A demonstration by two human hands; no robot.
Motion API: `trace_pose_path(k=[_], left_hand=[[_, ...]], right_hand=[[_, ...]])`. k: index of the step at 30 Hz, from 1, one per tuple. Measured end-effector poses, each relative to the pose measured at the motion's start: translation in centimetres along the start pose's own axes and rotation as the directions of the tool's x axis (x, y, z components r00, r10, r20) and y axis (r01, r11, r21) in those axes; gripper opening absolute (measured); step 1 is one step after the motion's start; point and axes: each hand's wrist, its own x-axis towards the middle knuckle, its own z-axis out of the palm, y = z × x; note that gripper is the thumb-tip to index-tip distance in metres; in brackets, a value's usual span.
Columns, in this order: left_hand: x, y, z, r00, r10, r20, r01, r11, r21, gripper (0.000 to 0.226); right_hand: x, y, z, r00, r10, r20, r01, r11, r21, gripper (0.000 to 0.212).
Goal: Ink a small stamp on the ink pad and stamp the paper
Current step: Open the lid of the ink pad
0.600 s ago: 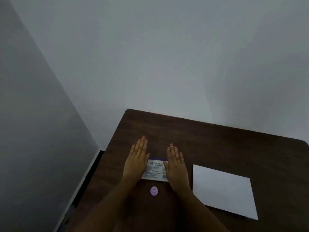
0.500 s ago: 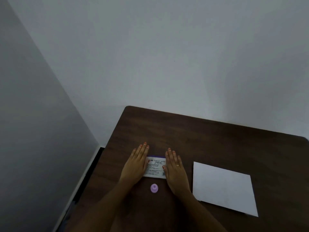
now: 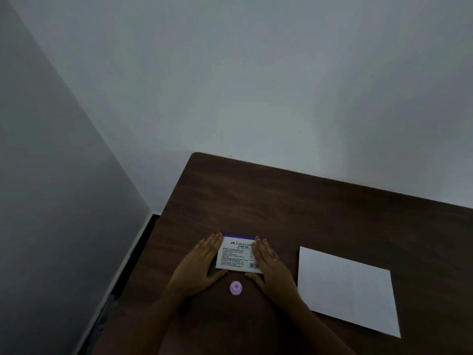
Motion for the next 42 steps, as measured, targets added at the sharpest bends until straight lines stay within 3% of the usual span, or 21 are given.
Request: trace_pose_path(k=[9,13,20,24,26,28,31,33,37,42], left_hand=[[0.0,-0.2,-0.1,0.999,-0.005,-0.046,0.001,0.997,-0.078,0.083],[0.0,-0.4,-0.1,0.999,0.006,-0.049,-0.011,0.996,-0.092,0.078],[0.1,-0.5,0.0,0.998,0.035,-0.060,-0.039,0.997,-0.067,0.077],[0.1,-0.6,0.1,0.997,0.042,-0.070,-0.048,0.996,-0.081,0.075],[0.1,-0.6,0.2,0.997,0.036,-0.067,-0.042,0.996,-0.078,0.076],[0.1,-0.7,0.2,0.997,0.032,-0.074,-0.038,0.996,-0.081,0.076],[0.0,-0.6,0.3,0.993,0.021,-0.113,-0.031,0.995,-0.091,0.077],[0.0,-0.5,0.2,0.993,0.011,-0.120,-0.023,0.994,-0.105,0.078],[-0.1,-0.6,0.3,0.997,0.001,-0.083,-0.009,0.996,-0.089,0.079],[0.0,-0.9,0.6,0.998,0.016,-0.058,-0.020,0.997,-0.070,0.076]], right_hand=[[0.4,0.0,-2.3,0.995,-0.103,-0.016,0.100,0.984,-0.148,0.069],[0.7,0.2,-3.9,0.979,-0.205,-0.006,0.186,0.903,-0.388,0.068],[0.4,0.1,-2.8,0.961,-0.261,-0.090,0.210,0.902,-0.377,0.068],[0.5,-0.2,-3.9,0.976,-0.214,-0.024,0.188,0.902,-0.388,0.065],[0.8,-0.1,-4.5,0.980,-0.197,0.042,0.200,0.924,-0.326,0.064],[1.4,0.4,-5.4,0.981,-0.172,0.092,0.185,0.970,-0.156,0.062],[2.7,0.4,-7.2,0.989,-0.147,0.002,0.146,0.982,0.118,0.034],[4.0,-0.1,-8.2,0.996,-0.056,-0.076,0.077,0.946,0.315,0.017],[7.5,-0.4,-8.0,0.956,0.115,-0.270,-0.005,0.926,0.378,0.015],[10.3,0.6,-6.1,0.938,0.201,-0.281,-0.104,0.939,0.327,0.016]])
